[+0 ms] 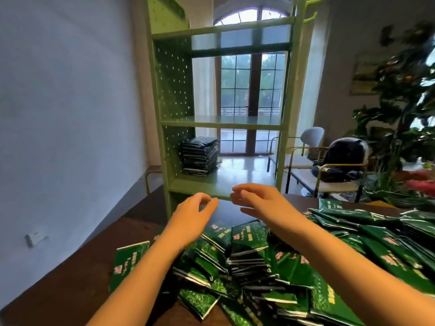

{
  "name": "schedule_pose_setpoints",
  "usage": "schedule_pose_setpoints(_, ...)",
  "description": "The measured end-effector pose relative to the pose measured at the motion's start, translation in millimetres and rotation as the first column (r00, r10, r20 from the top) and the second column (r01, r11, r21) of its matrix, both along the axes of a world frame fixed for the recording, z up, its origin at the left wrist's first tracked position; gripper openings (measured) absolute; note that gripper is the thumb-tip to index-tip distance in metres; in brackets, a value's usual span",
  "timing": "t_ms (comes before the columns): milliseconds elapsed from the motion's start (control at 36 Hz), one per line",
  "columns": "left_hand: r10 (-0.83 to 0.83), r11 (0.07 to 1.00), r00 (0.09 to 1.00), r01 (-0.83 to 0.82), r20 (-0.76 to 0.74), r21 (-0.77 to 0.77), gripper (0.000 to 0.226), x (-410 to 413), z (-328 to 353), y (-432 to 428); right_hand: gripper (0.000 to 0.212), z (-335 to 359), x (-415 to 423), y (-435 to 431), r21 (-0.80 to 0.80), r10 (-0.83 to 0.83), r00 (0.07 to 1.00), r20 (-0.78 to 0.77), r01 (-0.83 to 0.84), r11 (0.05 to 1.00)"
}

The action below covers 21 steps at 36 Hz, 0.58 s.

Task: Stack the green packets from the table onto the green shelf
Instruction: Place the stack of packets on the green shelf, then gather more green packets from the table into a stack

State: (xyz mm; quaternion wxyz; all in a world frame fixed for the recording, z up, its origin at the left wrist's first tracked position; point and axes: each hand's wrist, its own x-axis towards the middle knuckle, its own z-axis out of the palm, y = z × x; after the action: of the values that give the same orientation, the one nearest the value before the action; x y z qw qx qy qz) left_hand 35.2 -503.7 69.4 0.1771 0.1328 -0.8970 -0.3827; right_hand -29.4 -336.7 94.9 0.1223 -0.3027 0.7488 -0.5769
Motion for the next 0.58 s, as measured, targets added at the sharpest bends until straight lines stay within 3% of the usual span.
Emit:
schedule_pose_setpoints(167, -0.238, 0.971, 0.971, 0.238, 0.041, -0.013, 0.014, 23, -2, 45, 0.022, -3, 24, 62, 0.16, 0.012, 0.974, -0.224, 0.025, 0.987)
schedule_pose_setpoints(250, -0.338, 0.941, 0.941, 0.336, 0.027, 0.045, 0.027, 29, -3, 72, 0.022, -7, 34, 100, 0.278, 0.038, 0.944, -0.326, 0.057, 0.959)
schedule_pose_setpoints(361, -0.436, 0.898, 0.9, 0.434, 0.018, 0.073, 0.007, 32, -4, 103, 0.022, -12, 44, 140, 0.349, 0.076, 0.933, -0.351, 0.055, 0.935)
schedule_pose_setpoints(583, -0.507, 0.862, 0.86, 0.503, 0.063, 0.067, 0.009, 37, -27, 153, 0.027, -27, 51, 213, 0.414, 0.067, 0.912, -0.404, 0.117, 0.903)
